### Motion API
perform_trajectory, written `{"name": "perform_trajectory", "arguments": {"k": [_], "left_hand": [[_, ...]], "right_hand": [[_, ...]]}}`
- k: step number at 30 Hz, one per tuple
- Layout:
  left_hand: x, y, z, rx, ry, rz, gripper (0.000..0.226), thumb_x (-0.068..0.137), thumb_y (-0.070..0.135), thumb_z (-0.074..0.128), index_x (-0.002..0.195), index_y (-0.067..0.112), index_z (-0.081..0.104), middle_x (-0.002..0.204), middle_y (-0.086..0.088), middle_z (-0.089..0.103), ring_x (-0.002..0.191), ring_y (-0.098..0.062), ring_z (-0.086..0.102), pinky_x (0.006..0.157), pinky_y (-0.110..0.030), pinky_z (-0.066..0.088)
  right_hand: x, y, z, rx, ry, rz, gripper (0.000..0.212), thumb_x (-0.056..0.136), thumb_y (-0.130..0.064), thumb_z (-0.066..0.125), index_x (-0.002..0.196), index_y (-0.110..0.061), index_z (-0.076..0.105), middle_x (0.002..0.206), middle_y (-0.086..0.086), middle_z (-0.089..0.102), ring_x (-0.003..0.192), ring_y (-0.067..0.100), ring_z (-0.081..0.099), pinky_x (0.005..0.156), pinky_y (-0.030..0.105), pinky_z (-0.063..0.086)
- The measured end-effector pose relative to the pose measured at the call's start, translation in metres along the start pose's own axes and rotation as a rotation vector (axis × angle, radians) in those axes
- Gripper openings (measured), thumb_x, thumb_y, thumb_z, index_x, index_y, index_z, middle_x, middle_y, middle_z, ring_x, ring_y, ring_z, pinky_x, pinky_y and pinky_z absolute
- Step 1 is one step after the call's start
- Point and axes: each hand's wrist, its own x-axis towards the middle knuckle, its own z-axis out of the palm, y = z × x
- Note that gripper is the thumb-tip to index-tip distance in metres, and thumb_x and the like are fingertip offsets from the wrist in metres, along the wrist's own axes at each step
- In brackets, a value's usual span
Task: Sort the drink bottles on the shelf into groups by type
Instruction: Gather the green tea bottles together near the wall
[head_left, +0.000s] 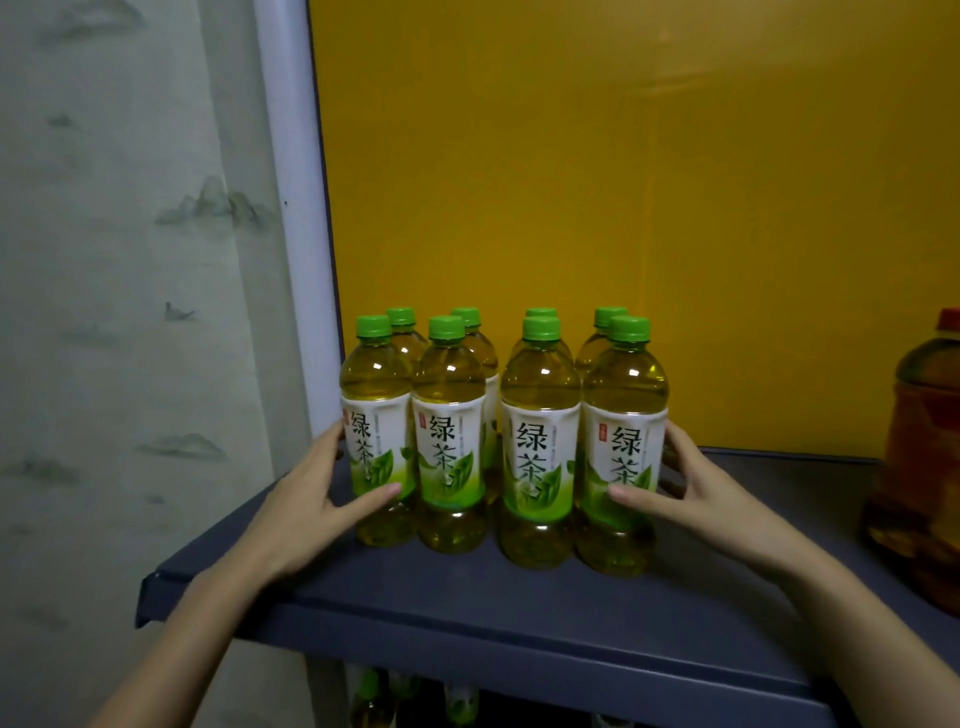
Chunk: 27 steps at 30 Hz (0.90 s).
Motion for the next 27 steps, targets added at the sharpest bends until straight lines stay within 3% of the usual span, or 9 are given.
{"name": "perform_trajectory", "arguments": {"k": [3,6,9,16,20,27], "left_hand": [[0.018,-0.005,0.003,-0.231,-0.139,0.02,0.096,0.058,0.062,0.075,0.137,0.039,0.027,0.139,0.019,0.043,0.125,0.0,0.043,0.105,-0.033,0.038],[0.034,-0.011,0.005,-0.411,-0.23,-0.012,0.104,0.048,0.053,0.083,0.136,0.032,0.031,0.129,0.014,0.055,0.115,-0.003,0.056,0.098,-0.031,0.047],[0.043,-0.015,0.009,-0.535,-0.348,0.008,0.098,0.052,0.039,0.086,0.135,0.022,0.037,0.127,0.004,0.06,0.115,-0.012,0.058,0.099,-0.038,0.047],[0.046,-0.022,0.017,-0.615,-0.359,0.047,0.093,0.046,0.05,0.086,0.127,0.022,0.05,0.121,0.005,0.064,0.112,-0.014,0.061,0.093,-0.032,0.05],[0.047,-0.023,0.019,-0.615,-0.369,0.062,0.097,0.045,0.054,0.085,0.128,0.021,0.048,0.12,0.007,0.065,0.111,-0.011,0.061,0.092,-0.029,0.051],[0.048,-0.023,0.023,-0.631,-0.354,0.088,0.103,0.044,0.054,0.085,0.131,0.019,0.043,0.123,0.002,0.063,0.112,-0.012,0.06,0.092,-0.03,0.051]], "right_hand": [[0.008,-0.002,0.008,0.078,-0.052,-0.03,0.078,0.065,-0.023,0.075,0.125,-0.045,0.03,0.122,-0.022,0.053,0.104,-0.014,0.055,0.074,0.007,0.047],[0.015,0.001,0.013,0.102,-0.032,-0.035,0.09,0.064,-0.025,0.084,0.134,-0.036,0.027,0.127,-0.013,0.055,0.111,-0.003,0.057,0.079,0.014,0.051],[0.016,0.002,0.016,0.116,0.009,-0.008,0.101,0.053,-0.033,0.083,0.137,-0.032,0.026,0.127,-0.01,0.057,0.112,0.002,0.058,0.08,0.017,0.052],[0.013,-0.005,0.025,0.102,0.037,0.027,0.096,0.057,-0.026,0.08,0.138,-0.024,0.029,0.121,-0.012,0.061,0.109,0.0,0.059,0.076,0.013,0.05],[0.013,-0.011,0.029,0.088,0.053,0.023,0.089,0.065,-0.013,0.073,0.138,-0.025,0.023,0.123,-0.014,0.054,0.105,-0.007,0.059,0.074,0.009,0.049],[0.014,-0.01,0.03,0.063,0.06,0.046,0.093,0.065,-0.015,0.073,0.14,-0.026,0.019,0.127,-0.012,0.051,0.107,-0.008,0.057,0.075,0.01,0.049]]}}
